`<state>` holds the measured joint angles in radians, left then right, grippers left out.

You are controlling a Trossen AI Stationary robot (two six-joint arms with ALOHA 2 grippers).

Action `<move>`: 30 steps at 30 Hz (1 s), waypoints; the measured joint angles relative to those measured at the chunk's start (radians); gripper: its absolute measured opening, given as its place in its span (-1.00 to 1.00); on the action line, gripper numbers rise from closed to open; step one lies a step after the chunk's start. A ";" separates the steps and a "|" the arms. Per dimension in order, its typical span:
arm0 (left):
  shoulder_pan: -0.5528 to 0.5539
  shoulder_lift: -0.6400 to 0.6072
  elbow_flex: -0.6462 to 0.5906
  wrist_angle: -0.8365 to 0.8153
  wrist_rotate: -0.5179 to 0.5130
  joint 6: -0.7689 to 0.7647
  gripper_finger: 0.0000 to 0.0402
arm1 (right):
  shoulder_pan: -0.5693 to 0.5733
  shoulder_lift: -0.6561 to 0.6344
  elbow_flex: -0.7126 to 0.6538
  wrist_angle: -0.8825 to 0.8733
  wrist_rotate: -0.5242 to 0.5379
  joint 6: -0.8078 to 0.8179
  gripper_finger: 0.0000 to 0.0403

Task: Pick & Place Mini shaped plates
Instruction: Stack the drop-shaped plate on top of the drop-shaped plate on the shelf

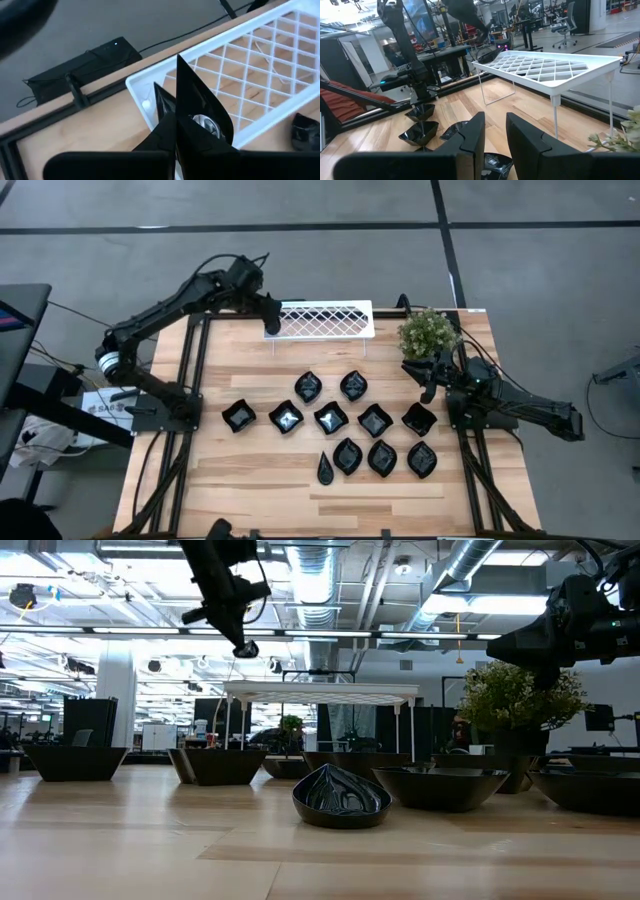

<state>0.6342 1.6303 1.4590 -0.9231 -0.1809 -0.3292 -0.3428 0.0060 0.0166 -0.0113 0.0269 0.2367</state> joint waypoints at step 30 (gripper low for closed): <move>0.077 0.088 0.000 0.005 0.061 0.038 -0.98 | 0.000 0.000 0.000 0.000 0.000 0.000 -0.63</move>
<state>0.7116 1.7184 1.4590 -0.9180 -0.1199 -0.2916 -0.3427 0.0062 0.0166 -0.0113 0.0269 0.2367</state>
